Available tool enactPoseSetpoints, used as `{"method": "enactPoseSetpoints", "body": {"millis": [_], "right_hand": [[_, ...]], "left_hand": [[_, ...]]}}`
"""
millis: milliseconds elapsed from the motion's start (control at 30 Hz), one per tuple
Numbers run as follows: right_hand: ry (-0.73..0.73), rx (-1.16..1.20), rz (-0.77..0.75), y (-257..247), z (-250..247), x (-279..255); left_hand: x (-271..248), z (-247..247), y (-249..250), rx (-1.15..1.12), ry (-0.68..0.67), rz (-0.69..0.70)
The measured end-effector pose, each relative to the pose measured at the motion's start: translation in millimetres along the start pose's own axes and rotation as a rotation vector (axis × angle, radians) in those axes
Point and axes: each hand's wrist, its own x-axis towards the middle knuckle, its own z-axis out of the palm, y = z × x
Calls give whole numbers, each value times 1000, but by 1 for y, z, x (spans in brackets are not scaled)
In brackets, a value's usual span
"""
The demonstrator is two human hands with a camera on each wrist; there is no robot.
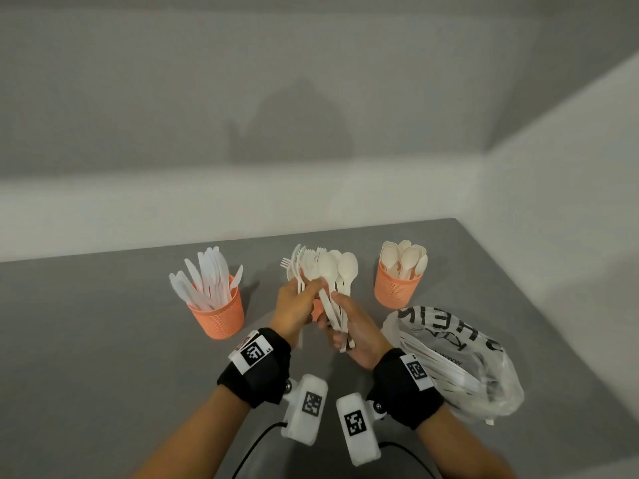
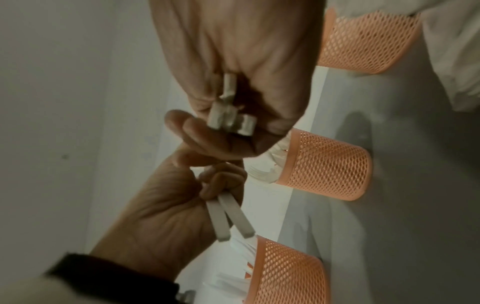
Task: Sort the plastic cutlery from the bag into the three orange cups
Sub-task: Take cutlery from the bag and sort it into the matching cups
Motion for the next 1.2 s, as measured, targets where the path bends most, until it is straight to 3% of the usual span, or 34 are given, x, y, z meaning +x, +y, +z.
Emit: {"method": "enactPoseSetpoints", "body": {"millis": [200,267,400,533,700,800,900,1033,1200], "right_hand": [[-55,-22,60,4,-9,0],[-78,12,64,4,-10,2],[-92,-1,43,0,-6,2],[-74,-105,12,1,-1,1],[41,-440,-96,3,2,0],[158,-763,-264,6,0,4],[216,-897,-327,8,-2,5],[136,-655,-355,3,4,0],[12,-142,-121,-7,-1,-8]], "left_hand": [[22,-17,5,-190,199,67],[25,-23,7,-247,167,70],[17,-23,6,21,72,66],[14,-14,5,55,16,46],[23,-9,-1,123,163,96],[21,-4,1,125,141,125],[18,1,7,155,112,163],[20,-1,8,205,125,197],[21,-10,12,100,-33,152]]}}
